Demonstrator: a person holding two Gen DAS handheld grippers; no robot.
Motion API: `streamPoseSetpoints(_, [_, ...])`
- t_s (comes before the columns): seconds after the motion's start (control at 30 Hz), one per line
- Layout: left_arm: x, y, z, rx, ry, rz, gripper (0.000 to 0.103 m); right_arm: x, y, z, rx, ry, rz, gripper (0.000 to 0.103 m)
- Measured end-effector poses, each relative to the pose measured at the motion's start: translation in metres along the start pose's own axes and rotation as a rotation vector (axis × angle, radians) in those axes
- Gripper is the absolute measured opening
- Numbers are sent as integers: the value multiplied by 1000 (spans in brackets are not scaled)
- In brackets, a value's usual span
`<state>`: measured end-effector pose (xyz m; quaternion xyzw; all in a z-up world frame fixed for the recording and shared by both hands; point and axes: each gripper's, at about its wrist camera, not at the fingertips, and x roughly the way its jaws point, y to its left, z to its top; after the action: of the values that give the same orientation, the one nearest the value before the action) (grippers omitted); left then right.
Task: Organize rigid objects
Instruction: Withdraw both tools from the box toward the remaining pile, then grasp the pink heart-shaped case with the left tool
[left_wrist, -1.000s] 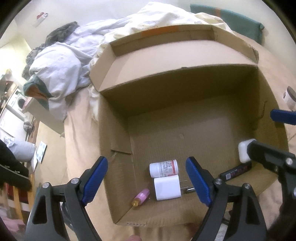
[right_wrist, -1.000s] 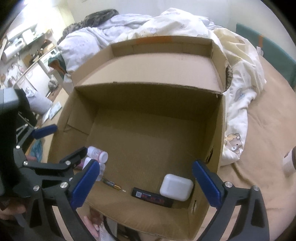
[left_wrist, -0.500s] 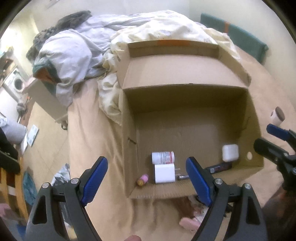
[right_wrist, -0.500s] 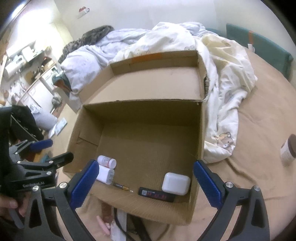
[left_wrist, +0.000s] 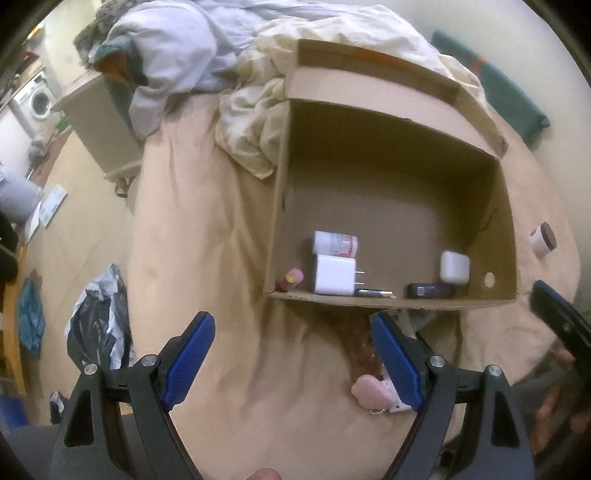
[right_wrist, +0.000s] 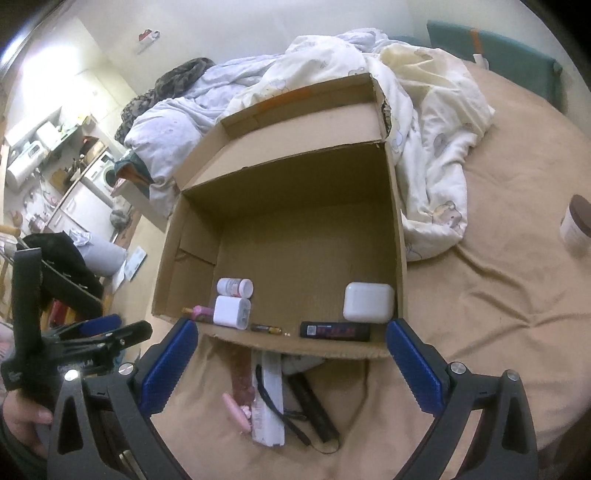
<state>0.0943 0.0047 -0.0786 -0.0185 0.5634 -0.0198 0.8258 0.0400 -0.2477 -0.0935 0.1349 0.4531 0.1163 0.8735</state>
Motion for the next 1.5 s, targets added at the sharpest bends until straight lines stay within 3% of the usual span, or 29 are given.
streamPoseSetpoints(0.13, [0,0,-5,-5,3,-1,85,-20,0,1,-15,-103,-23,103])
streamPoseSetpoints(0.47, [21,-23,-19,73,38,60,85,-5,-8,-6,-6,-44,-62,103])
streamPoseSetpoints(0.57, [27,-31,-20,101,53,30,85,1,-5,-7,-13,-32,-68,103])
streamPoseSetpoints(0.67, [47,-52,-34,273,148,63,85,0,-2,-8,-19,-33,-67,103])
streamPoseSetpoints(0.73, [60,-65,-48,365,222,27,85,-1,-1,-8,-19,-34,-59,103])
streamPoseSetpoints(0.87, [67,-87,-74,572,257,57,85,-5,-7,-6,16,-49,-3,103])
streamPoseSetpoints(0.97, [72,-98,-87,656,282,20,85,-6,-13,-4,52,-51,14,103])
streamPoseSetpoints(1.07, [79,-109,-89,726,264,34,83,-4,-20,-1,99,-46,39,103])
streamPoseSetpoints(1.13, [85,-113,-87,750,273,28,73,-2,-25,1,131,-41,65,103])
streamPoseSetpoints(1.23, [94,-115,-83,748,299,18,71,1,-36,1,193,-33,122,103])
streamPoseSetpoints(1.47, [97,-118,-78,745,300,-16,68,7,-42,2,231,-6,151,103])
streamPoseSetpoints(1.5, [98,-118,-78,743,303,-21,63,7,-41,2,229,-3,152,103])
